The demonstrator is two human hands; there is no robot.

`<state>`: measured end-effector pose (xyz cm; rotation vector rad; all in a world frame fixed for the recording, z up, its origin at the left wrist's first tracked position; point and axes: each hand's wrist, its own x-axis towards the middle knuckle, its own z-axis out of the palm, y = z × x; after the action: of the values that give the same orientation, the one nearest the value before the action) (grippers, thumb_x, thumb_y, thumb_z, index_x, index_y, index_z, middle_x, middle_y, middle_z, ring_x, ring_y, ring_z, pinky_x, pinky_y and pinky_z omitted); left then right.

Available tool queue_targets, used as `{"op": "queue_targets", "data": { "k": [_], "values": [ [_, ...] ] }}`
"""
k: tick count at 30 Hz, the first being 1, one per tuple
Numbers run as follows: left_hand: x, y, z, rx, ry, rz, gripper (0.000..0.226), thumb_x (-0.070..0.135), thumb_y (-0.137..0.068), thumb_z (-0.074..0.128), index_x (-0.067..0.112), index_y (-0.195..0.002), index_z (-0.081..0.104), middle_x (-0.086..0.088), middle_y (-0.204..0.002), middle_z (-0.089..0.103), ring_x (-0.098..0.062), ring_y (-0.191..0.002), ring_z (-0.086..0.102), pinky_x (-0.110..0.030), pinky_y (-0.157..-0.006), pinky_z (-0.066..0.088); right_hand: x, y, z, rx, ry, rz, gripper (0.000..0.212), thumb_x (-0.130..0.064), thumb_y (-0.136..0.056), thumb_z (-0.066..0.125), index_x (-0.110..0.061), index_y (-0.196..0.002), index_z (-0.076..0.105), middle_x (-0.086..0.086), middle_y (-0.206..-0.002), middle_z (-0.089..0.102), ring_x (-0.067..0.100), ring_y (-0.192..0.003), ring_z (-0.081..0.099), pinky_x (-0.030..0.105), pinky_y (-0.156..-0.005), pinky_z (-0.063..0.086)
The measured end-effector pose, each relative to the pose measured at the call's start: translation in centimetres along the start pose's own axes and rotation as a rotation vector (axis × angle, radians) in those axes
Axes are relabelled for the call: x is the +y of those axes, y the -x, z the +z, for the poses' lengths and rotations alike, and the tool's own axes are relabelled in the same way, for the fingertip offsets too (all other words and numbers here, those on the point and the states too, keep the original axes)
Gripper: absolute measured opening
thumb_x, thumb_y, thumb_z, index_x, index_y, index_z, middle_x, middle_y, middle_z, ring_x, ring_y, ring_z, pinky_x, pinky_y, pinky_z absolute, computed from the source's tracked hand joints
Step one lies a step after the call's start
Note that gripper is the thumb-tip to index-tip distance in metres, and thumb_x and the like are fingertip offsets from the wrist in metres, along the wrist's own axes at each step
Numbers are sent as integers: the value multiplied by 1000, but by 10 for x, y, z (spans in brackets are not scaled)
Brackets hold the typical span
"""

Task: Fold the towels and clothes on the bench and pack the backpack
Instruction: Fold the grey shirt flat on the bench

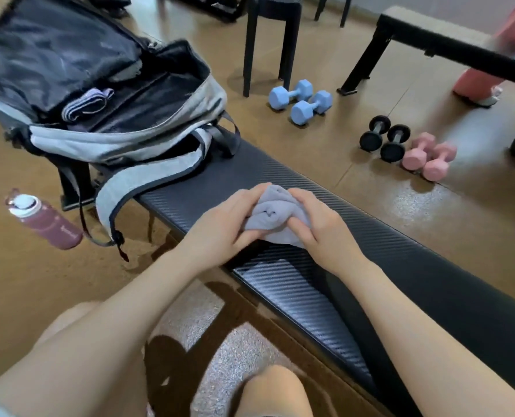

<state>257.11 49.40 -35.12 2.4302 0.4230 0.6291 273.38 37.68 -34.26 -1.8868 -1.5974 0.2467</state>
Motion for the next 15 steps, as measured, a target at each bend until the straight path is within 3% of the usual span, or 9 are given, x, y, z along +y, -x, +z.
{"op": "queue_targets", "data": {
  "k": [4, 9, 13, 15],
  "values": [
    [-32, -13, -52, 158, 28, 4, 49, 38, -86, 43, 24, -133, 39, 11, -121, 52, -6, -108, 50, -21, -84, 41, -40, -58, 12, -48, -206, -64, 54, -47, -86, 43, -27, -135, 40, -12, -131, 50, 8, -120, 49, 26, -98, 39],
    [-75, -33, -130, 290, 56, 31, 39, 31, -85, 50, 28, -123, 47, 26, -114, 51, 9, -102, 50, -2, -85, 35, -93, -140, 31, -58, -258, -158, 51, -45, -81, 60, -36, -126, 39, -31, -114, 49, -15, -103, 48, 7, -85, 39],
    [-122, -47, -181, 370, 56, -33, 36, 47, -88, 40, 30, -117, 53, 30, -104, 54, 16, -95, 52, -6, -79, 39, -121, -207, 51, -62, -249, -129, 35, -35, -87, 59, -28, -120, 51, -30, -100, 54, -18, -91, 51, 6, -76, 39],
    [-154, -55, -202, 426, 91, -103, 46, 46, -95, 25, 20, -117, 56, 17, -103, 59, -1, -96, 58, -23, -80, 46, -132, -239, 63, -56, -262, -82, 23, -31, -90, 59, -30, -112, 51, -28, -95, 55, -20, -87, 50, 3, -72, 38]
  ]
}}
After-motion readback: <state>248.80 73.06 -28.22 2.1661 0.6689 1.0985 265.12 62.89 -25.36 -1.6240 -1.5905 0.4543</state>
